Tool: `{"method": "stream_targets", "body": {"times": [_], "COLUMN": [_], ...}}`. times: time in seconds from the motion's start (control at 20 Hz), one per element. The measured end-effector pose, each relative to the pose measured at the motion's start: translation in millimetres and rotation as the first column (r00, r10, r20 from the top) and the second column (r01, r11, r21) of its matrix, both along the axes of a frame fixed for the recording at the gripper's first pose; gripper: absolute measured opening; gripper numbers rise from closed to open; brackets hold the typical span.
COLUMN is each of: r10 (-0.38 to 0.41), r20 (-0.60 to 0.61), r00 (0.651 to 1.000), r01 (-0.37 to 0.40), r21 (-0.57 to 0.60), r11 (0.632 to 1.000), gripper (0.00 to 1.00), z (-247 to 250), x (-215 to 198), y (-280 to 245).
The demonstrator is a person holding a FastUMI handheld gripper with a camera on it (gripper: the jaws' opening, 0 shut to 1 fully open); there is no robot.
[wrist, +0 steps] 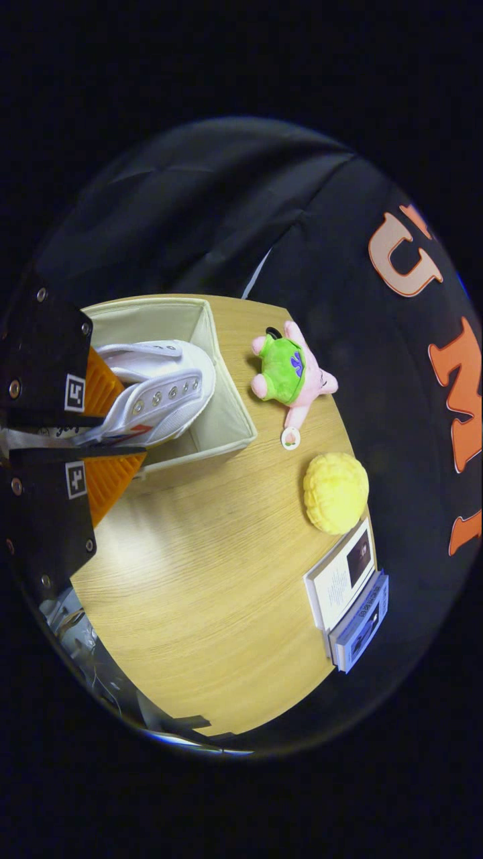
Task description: Open the storage box then place both shoes into the box .Put the left shoe in first, then the right shoe, with the right side of both shoes facing outward in a uniform manner.
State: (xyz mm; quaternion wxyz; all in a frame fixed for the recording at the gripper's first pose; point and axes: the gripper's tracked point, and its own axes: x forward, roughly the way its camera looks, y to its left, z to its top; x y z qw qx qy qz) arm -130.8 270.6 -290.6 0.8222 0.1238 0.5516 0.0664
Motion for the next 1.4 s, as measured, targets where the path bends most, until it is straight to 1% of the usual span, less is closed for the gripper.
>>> {"method": "stream_targets", "body": {"times": [0.1,0.15,0.25,0.3,0.35,0.55,0.65,0.8,0.9,1.05,1.2,1.4], "r10": [0.043,0.074,0.114,0.124,0.137,0.187,0.189,0.182,0.179,0.175,0.180,0.163], "r20": [-0.022,-0.032,0.000,0.025,0.062,0.228,0.304,0.411,0.466,0.569,0.654,0.753], "r00": [0.999,0.997,0.993,0.992,0.989,0.956,0.934,0.893,0.867,0.804,0.735,0.638], "r01": [-0.043,-0.073,-0.114,-0.127,-0.143,-0.201,-0.208,-0.204,-0.188,-0.140,-0.103,-0.065], "r21": [0.035,0.044,0.097,0.110,0.109,0.041,0.031,0.010,-0.028,-0.104,-0.155,-0.158], "r11": [0.998,0.996,0.989,0.986,0.984,0.979,0.978,0.979,0.982,0.985,0.983,0.985], "gripper": [0.24,0.36,0.61,0.66,0.73,0.90,0.95,0.98,0.98,0.99,0.99,0.98], "z": [0.4,2.1,17.3,27.6,38.4,77.4,96.5,128.7,146.3,175.4,201.5,239.8], "x": [-8.8,-14.7,-17.5,-13.0,-7.0,21.7,35.9,55.5,68.8,92.5,108.9,126.2], "y": [7.0,8.9,13.4,8.7,4.2,-29.8,-47.0,-80.1,-110.8,-162.1,-200.6,-231.5]}}
